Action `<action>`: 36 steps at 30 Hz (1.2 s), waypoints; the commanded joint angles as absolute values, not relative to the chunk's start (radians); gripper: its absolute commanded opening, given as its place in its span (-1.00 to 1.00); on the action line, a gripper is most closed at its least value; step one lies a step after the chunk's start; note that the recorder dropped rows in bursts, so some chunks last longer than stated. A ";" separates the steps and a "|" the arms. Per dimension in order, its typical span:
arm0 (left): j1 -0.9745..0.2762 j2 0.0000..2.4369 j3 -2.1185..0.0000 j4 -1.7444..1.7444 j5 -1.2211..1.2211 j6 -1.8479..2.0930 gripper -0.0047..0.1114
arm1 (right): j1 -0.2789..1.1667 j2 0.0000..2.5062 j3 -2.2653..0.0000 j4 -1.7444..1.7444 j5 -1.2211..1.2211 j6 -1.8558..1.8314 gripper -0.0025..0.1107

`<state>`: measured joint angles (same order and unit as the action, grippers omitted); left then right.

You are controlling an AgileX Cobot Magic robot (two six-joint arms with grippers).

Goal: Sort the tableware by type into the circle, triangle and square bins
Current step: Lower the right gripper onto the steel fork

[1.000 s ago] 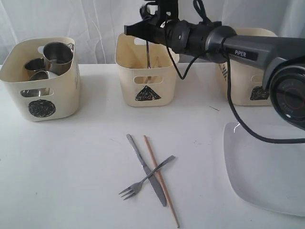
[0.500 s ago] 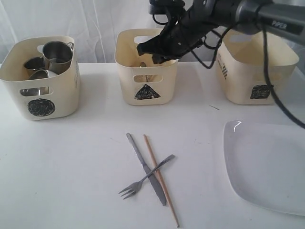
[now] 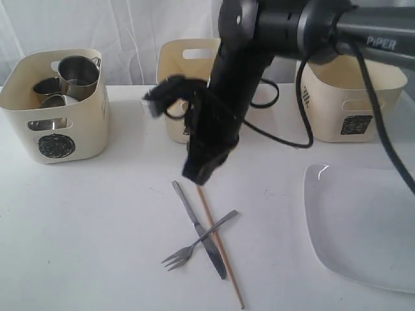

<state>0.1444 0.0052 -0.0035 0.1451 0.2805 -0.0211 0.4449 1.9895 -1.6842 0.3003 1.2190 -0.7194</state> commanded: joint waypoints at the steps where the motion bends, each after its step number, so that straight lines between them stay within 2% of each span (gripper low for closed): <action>1: 0.140 0.000 0.000 0.142 0.280 -0.022 -0.92 | 0.449 1.994 -1.566 0.180 1.221 -0.901 -0.93; 3: 0.140 0.000 0.000 0.142 0.280 -0.022 -0.92 | 0.447 1.995 -1.539 0.160 1.221 -0.962 -0.85; 7: 0.140 0.000 0.000 0.142 0.280 -0.022 -0.92 | 0.453 1.998 -1.523 0.238 1.221 -1.092 -0.45; 10: 0.140 0.000 0.000 0.142 0.280 -0.022 -0.92 | 0.474 1.998 -1.523 0.265 1.221 -1.185 -0.25; 31: 0.140 0.000 0.000 0.142 0.280 -0.022 -0.92 | 0.512 2.115 -1.523 0.190 1.068 -1.227 -0.24; 36: 0.140 0.000 0.000 0.142 0.280 -0.022 -0.92 | 0.512 2.144 -1.523 0.190 1.067 -1.227 -0.36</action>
<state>0.1444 0.0052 -0.0035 0.1451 0.2805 -0.0211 0.5099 2.1296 -1.5255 0.1971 1.0720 -1.2168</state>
